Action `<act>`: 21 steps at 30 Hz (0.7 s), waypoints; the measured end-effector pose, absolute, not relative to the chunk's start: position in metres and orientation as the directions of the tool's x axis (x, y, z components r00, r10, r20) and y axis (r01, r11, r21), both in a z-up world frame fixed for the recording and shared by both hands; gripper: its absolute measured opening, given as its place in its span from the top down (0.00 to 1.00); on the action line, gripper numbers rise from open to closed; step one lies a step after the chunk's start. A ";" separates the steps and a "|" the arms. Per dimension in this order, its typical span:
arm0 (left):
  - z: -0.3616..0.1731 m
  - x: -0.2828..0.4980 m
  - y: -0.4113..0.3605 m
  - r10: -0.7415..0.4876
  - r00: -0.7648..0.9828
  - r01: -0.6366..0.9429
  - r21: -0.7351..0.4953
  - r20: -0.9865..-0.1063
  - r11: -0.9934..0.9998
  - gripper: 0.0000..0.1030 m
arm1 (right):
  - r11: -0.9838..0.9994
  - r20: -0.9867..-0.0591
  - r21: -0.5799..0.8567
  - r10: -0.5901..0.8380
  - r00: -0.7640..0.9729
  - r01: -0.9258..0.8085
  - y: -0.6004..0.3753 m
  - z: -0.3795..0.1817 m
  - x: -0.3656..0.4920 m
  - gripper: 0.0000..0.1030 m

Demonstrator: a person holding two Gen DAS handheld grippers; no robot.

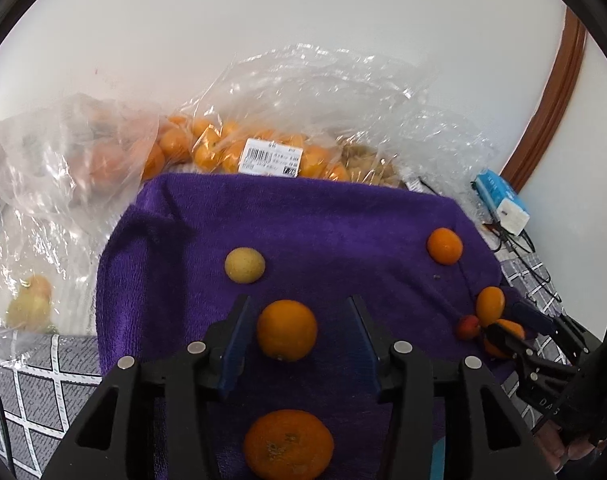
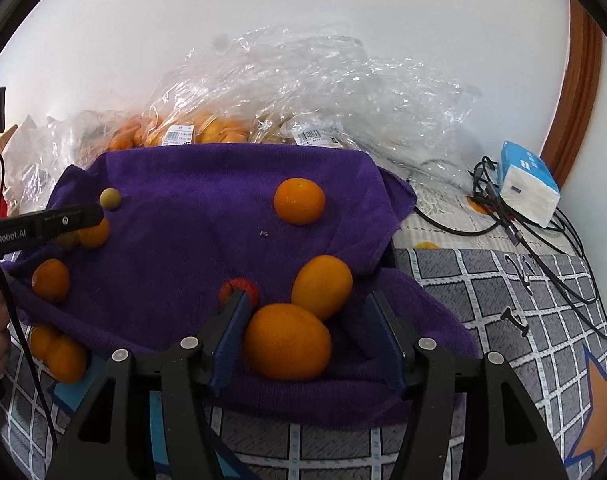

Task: Organize fruits
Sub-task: 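Lower both oranges onto the towel and open both grippers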

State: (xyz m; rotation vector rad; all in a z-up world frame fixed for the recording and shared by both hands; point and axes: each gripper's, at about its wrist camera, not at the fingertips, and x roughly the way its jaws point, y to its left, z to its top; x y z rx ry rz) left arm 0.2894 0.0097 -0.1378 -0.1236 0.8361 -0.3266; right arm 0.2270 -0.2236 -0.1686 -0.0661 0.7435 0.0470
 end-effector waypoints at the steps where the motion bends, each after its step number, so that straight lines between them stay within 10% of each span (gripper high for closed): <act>1: -0.136 0.288 0.009 -0.336 0.628 0.239 -0.237 -0.702 0.942 0.55 | 0.997 -0.677 -0.046 0.016 0.736 -0.065 -0.224 -0.168 0.225 0.40; 21: -0.080 0.233 0.036 -0.296 0.712 0.224 -0.194 -0.636 0.955 0.54 | 0.996 -0.645 -0.017 -0.078 0.760 0.088 -0.251 -0.127 0.150 0.34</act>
